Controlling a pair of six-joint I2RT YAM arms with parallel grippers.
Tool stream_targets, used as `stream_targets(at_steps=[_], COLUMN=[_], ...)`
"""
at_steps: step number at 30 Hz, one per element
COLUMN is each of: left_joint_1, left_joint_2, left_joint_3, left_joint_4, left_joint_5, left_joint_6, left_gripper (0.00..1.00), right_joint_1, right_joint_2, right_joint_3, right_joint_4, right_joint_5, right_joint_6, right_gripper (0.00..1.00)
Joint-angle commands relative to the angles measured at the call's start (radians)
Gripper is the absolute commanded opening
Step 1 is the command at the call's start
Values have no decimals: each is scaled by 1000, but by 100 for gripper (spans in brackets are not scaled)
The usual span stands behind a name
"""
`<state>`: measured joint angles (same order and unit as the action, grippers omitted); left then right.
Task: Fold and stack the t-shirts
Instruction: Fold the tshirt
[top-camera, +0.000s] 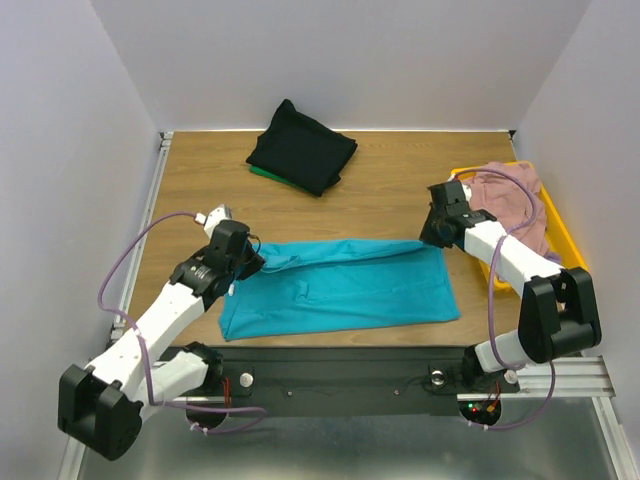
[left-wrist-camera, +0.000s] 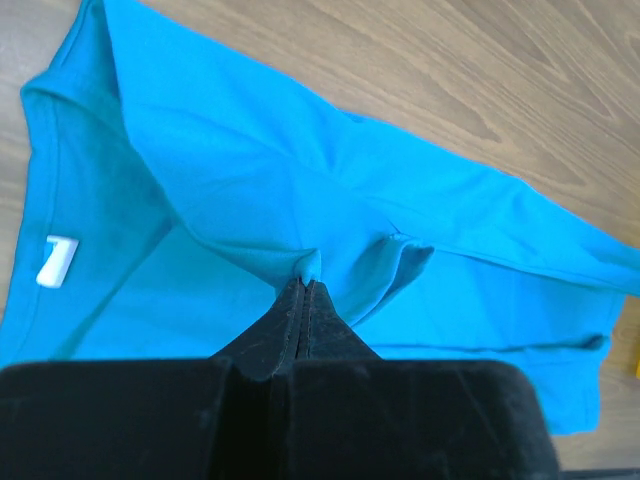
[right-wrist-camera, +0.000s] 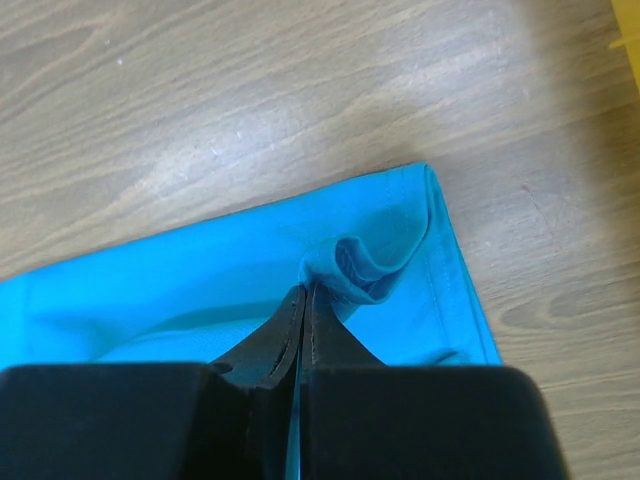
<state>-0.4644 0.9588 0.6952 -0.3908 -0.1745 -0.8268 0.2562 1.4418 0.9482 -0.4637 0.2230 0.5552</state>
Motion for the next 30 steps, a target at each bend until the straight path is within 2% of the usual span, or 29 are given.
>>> stream_targets(at_steps=[1, 12, 21, 23, 24, 26, 27, 28, 29, 30], left_joint_1=[-8, -16, -40, -42, -42, -42, -42, -43, -45, -45], left_joint_2=[-92, -170, -215, -210, -207, -212, -216, -226, -238, -265], left_joint_3=[-40, -120, -230, -238, -235, -211, -198, -186, -177, -152], left_joint_4=[-45, -95, -106, -114, -124, -176, -203, -226, -255, -272], left_joint_5=[16, 61, 161, 170, 168, 159, 149, 138, 121, 106], left_joint_6=[-49, -92, -155, -161, -167, -190, -198, -205, -207, -210], left_gripper=[0, 0, 0, 0, 11, 32, 66, 90, 98, 99], right_joint_1=[3, 3, 3, 3, 3, 3, 3, 2, 3, 3], right_joint_2=[-41, -127, -141, -141, -142, -149, -153, -159, -168, -178], right_joint_3=[-23, -92, -183, -198, -204, -212, -210, -207, -200, -194], right_joint_4=[25, 22, 14, 14, 14, 11, 7, -3, -6, -12], right_joint_5=[-37, -77, -73, -60, -54, -44, -43, -47, -48, -54], right_joint_6=[-17, -17, 8, 20, 25, 31, 31, 28, 22, 20], right_gripper=[0, 0, 1, 6, 12, 30, 54, 65, 82, 100])
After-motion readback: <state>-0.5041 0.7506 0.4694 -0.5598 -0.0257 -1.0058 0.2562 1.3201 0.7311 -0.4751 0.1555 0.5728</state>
